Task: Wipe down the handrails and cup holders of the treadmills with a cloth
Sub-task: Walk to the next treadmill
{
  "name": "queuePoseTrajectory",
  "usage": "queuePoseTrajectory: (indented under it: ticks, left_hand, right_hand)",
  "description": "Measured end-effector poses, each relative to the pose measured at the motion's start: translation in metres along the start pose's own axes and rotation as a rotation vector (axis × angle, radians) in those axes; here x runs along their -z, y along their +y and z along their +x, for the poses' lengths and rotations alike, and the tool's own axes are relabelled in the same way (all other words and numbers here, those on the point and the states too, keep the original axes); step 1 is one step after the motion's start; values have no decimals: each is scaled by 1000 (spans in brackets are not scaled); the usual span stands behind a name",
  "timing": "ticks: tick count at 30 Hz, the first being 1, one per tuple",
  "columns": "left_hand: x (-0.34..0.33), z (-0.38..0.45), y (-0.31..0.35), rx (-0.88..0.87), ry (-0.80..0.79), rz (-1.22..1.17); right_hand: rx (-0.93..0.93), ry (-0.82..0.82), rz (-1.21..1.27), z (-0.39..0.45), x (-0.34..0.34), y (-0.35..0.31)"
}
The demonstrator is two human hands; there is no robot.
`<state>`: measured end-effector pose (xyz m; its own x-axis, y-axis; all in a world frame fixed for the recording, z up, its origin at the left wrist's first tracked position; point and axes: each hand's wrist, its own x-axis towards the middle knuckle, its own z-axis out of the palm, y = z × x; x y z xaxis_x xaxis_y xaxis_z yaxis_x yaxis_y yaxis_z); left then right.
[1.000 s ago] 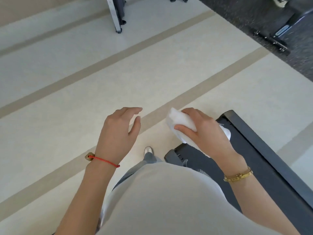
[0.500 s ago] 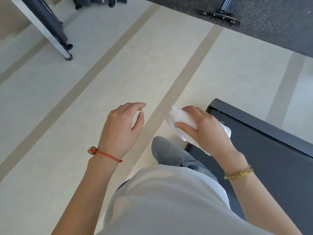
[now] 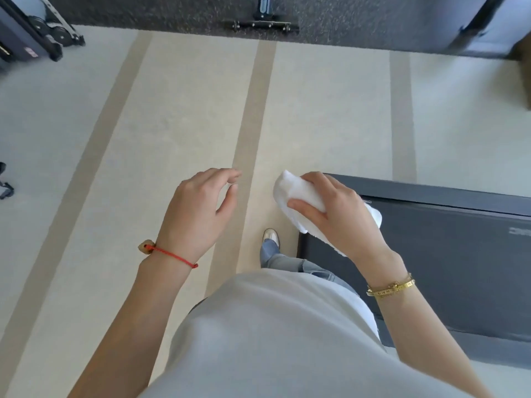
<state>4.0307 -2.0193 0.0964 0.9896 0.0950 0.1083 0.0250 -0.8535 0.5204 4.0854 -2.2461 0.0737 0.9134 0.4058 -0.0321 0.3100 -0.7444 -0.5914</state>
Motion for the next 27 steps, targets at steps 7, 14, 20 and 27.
queuePoseTrajectory:
  ticks: [7,14,20,27]
  left_hand:
    - [-18,149,12,-166,-94,-41]
    - [-50,272,22,-356,-222,-105]
    - [-82,382,31,-503,-331,-127]
    - [-110,539,54,-718,-423,-114]
  right_hand:
    - [-171,160,29,94,42,43]
    - [-390,297,36,150,59,76]
    - [-561,406,43,212,68,101]
    - [-731,535,53,315,98,133]
